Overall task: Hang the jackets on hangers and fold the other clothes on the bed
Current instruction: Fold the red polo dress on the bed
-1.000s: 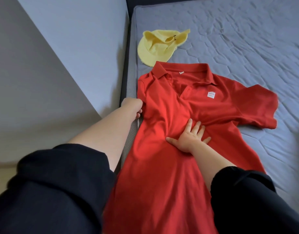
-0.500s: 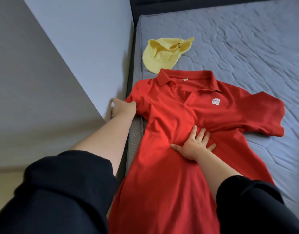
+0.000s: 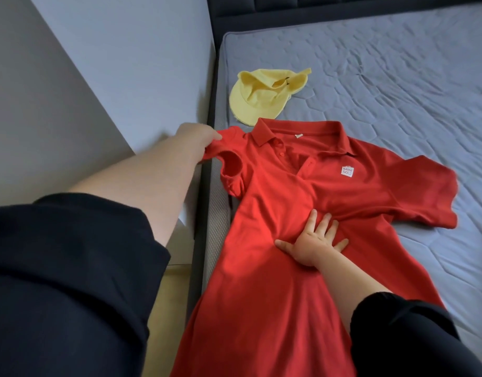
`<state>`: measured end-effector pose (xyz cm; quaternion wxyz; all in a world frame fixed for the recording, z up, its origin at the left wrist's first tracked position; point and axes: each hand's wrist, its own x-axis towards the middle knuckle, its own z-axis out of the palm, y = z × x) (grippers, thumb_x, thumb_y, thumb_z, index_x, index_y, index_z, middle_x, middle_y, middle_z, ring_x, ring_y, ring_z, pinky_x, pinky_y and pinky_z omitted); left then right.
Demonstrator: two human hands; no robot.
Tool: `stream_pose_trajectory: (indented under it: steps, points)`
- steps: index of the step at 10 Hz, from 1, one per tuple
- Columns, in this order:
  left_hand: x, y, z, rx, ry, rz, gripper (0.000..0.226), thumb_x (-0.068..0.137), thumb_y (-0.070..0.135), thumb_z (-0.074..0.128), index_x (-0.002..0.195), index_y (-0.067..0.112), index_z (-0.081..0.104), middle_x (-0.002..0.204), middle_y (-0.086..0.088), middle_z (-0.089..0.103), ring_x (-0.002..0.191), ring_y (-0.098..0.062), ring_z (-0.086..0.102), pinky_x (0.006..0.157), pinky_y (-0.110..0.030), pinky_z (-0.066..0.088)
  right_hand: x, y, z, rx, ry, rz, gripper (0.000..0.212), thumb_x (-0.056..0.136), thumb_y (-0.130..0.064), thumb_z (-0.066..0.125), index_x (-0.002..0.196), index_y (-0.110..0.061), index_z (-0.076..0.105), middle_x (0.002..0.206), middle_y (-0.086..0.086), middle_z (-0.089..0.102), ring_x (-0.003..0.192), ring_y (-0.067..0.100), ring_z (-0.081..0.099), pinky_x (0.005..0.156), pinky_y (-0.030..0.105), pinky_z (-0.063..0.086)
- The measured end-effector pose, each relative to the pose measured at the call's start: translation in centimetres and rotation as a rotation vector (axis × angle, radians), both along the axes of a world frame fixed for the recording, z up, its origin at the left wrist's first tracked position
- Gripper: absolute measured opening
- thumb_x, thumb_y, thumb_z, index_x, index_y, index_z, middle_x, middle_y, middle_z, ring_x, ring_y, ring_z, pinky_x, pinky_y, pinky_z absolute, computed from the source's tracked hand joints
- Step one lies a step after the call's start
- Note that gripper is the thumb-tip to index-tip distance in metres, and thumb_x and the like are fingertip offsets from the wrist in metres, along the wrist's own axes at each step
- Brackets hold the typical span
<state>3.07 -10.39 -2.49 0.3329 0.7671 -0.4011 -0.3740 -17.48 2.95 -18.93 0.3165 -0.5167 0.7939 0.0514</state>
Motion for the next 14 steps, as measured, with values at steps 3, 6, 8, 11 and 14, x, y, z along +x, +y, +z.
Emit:
stream_pose_trajectory:
  steps: [3,6,8,11,14]
  points:
    - [-1.8,2.1,-2.2,-0.164,0.296,0.099,0.080,0.073,0.033,0.081,0.135,0.002,0.040,0.131,-0.011,0.053,0.118,-0.026,0.055,0.096,-0.032,0.045,0.1,0.1,0.5,-0.004,-0.009,-0.001,0.132,0.065,-0.083,0.053,0.144,-0.021,-0.032,0.153,0.010,-0.032,0.143,0.031,-0.023,0.111,0.061,-0.006]
    - [-2.4,5.4,-9.0,-0.079,0.385,0.046,0.062,0.071,0.028,0.082,0.123,0.009,0.055,0.108,0.001,0.063,0.088,-0.014,0.058,0.078,-0.025,0.043,0.0,0.0,0.4,-0.011,-0.013,0.007,0.132,0.065,-0.084,0.053,0.144,-0.020,-0.032,0.153,0.010,-0.033,0.143,0.031,-0.024,0.111,0.061,-0.007]
    - [-1.9,3.1,-5.0,-0.289,0.209,0.388,0.026,0.094,0.011,0.050,0.115,0.000,0.062,0.113,-0.016,0.064,0.108,-0.031,0.061,0.090,-0.030,0.046,0.0,0.1,0.3,-0.012,-0.010,0.008,0.132,0.065,-0.084,0.052,0.143,-0.020,-0.032,0.153,0.010,-0.033,0.143,0.031,-0.024,0.111,0.061,-0.007]
    - [-0.7,1.7,2.2,-0.538,-0.678,0.027,0.037,0.087,0.002,0.039,0.117,0.013,0.058,0.112,-0.014,0.064,0.106,-0.033,0.058,0.085,-0.034,0.042,0.0,0.0,0.3,-0.008,-0.013,0.008,0.132,0.066,-0.084,0.052,0.143,-0.020,-0.033,0.152,0.010,-0.034,0.143,0.031,-0.025,0.111,0.061,-0.006]
    - [-5.1,8.8,-4.2,-0.642,-0.317,-0.665,0.057,0.084,-0.006,0.048,0.138,0.012,0.048,0.137,-0.003,0.052,0.123,-0.015,0.052,0.104,-0.026,0.039,-0.1,0.1,0.5,-0.014,-0.024,0.015,0.130,0.067,-0.082,0.053,0.144,-0.021,-0.031,0.152,0.010,-0.034,0.143,0.031,-0.025,0.111,0.061,-0.007]
